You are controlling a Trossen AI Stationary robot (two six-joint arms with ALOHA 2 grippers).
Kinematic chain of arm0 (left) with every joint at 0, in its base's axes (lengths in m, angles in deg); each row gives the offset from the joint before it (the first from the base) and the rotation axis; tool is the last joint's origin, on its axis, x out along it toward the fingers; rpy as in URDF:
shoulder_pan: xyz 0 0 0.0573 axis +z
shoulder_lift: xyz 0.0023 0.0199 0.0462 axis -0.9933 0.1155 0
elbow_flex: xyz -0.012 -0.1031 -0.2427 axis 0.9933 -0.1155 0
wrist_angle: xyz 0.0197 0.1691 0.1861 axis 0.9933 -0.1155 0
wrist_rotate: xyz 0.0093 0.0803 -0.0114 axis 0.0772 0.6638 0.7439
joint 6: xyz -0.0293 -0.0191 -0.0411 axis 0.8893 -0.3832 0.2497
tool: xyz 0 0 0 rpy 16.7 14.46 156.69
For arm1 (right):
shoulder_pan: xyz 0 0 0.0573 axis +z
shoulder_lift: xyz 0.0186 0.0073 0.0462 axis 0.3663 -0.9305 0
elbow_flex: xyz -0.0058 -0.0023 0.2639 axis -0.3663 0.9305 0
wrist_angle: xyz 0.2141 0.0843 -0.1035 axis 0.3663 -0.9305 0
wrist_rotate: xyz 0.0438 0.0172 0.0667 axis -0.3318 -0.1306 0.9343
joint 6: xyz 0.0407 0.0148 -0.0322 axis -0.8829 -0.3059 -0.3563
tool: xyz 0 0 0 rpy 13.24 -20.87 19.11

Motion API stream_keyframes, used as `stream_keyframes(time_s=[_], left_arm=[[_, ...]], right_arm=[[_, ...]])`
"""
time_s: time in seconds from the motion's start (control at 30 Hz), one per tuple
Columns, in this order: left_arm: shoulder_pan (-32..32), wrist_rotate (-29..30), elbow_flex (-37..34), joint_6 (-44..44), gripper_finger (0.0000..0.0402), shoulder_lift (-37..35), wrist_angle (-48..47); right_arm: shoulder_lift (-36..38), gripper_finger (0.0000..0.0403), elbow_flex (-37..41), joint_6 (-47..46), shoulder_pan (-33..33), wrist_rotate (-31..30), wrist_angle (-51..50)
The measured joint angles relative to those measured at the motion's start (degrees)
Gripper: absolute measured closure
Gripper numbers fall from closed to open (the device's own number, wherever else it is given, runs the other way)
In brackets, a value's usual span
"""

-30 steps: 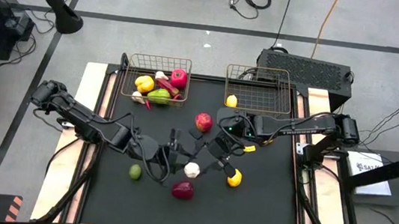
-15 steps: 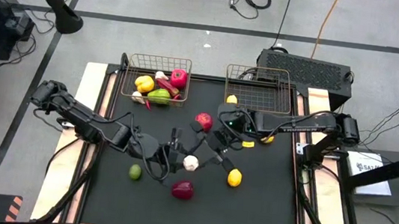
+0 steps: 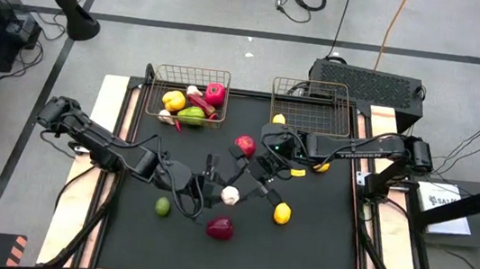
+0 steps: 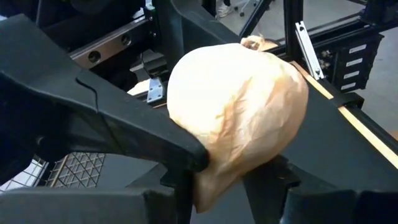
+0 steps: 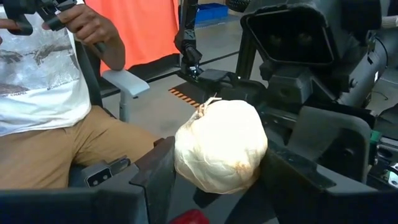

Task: Sort produce into baskets
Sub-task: Put the garlic into the left wire basket

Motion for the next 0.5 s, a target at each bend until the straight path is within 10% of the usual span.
stream_keyframes(time_s=[0.5], left_arm=[[-0.1, -0.2, 0.0, -0.1, 0.0324, 0.0, -0.3]], right_arm=[[0.0, 0.0195, 0.0, -0.2, 0.0, 0.4, -0.4]])
